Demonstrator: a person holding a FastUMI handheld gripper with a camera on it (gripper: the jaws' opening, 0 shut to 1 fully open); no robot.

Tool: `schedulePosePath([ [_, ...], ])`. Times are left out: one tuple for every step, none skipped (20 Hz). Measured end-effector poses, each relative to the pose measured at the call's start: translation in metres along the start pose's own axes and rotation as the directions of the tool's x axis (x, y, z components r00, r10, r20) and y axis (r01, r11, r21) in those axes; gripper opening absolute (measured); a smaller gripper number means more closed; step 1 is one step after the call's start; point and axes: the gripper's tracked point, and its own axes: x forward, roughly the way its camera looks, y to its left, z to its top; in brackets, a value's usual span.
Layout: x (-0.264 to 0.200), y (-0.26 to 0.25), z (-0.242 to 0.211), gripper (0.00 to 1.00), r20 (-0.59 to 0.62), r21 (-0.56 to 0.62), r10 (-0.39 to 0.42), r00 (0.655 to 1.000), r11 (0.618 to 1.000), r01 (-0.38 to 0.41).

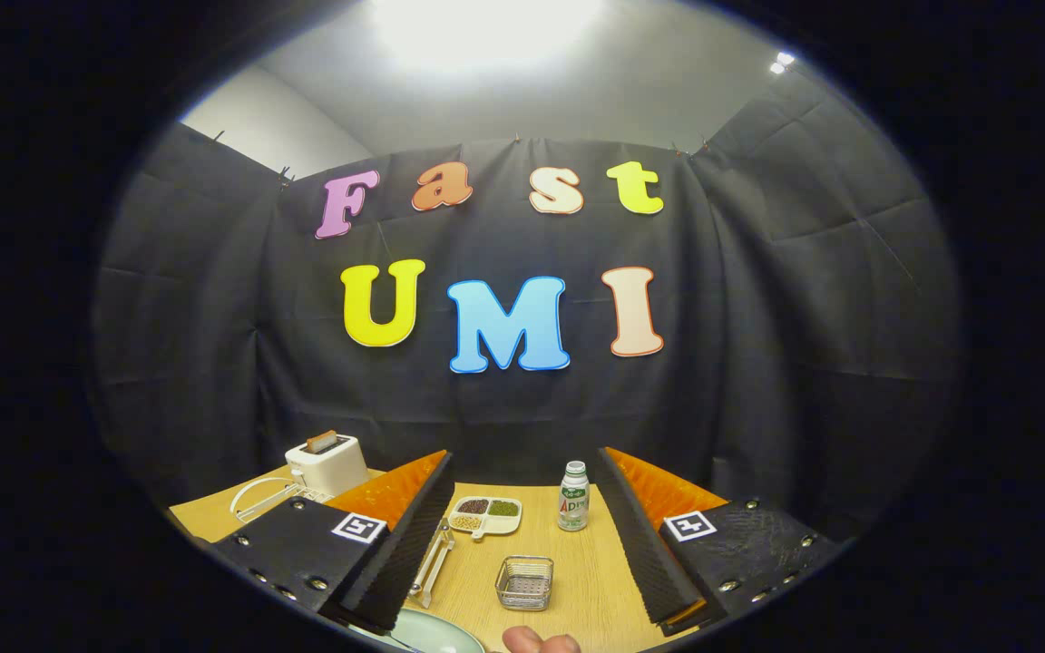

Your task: Take the plate from the dish rack, then take the spoon from the basket and place it into the plate.

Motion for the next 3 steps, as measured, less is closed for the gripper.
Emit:
schedulePosePath([
  [0.0015,-0.0027,-0.0011,0.96,-0.003,0.004,0.005,1.000,1.000,-0.005],
  [0.0020,-0.0055,-0.0035,0.96,-0.004,0.007,0.010,1.000,1.000,-0.010],
  [0.0034,-0.0086,-0.0054,0.96,-0.008,0.014,0.015,1.000,1.000,-0.015],
])
